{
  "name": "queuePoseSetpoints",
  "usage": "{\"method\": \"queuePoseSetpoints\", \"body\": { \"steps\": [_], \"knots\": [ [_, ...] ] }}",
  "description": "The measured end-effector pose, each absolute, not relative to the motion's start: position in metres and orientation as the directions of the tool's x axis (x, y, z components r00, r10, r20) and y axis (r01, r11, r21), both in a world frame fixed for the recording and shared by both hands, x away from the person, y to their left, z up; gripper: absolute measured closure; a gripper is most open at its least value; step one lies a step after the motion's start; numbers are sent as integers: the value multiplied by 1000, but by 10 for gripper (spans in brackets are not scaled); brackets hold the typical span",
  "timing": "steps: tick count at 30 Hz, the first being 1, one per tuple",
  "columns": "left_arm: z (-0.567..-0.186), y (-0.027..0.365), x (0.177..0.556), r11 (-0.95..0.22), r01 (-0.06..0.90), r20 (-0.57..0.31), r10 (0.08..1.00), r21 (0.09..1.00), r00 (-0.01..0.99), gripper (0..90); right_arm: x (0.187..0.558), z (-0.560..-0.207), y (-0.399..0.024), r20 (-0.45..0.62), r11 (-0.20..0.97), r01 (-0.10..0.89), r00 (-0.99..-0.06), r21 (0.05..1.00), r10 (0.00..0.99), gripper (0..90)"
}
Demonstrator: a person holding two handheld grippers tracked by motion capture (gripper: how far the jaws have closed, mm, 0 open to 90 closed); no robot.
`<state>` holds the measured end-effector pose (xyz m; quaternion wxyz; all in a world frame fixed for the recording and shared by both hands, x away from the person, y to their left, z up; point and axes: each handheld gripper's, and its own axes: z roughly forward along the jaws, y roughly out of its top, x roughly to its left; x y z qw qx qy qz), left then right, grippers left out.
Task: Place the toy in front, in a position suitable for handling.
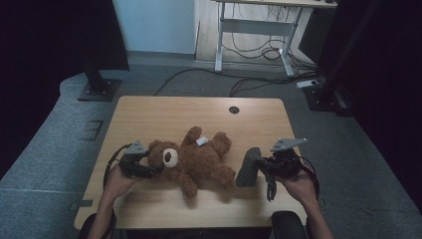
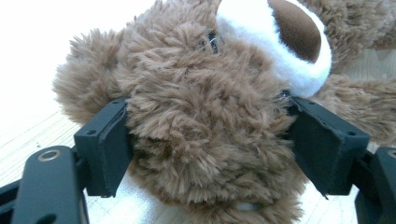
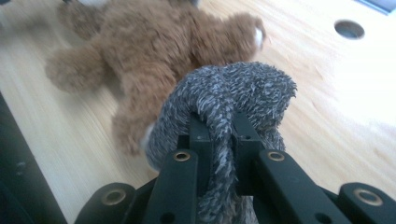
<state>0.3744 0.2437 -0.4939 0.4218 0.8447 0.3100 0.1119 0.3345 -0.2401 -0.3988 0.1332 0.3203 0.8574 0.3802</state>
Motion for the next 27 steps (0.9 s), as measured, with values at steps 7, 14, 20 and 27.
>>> {"method": "queuePoseSetpoints", "body": {
  "steps": [7,14,20,27],
  "knots": [
    [-494,244,374,-453,429,-71,618,782,783,190,347,-392,-205,19,532,403,-810,745,586,817],
    [-494,243,374,-453,428,-70,618,782,783,190,361,-404,-165,48,562,385,-852,732,521,814],
    [-494,244,373,-454,427,-69,617,782,784,190,369,-427,-139,63,600,393,-867,697,494,813],
    [-495,244,374,-448,433,-79,618,782,782,188,373,-450,-136,75,617,420,-860,665,504,812]
  ]
}}
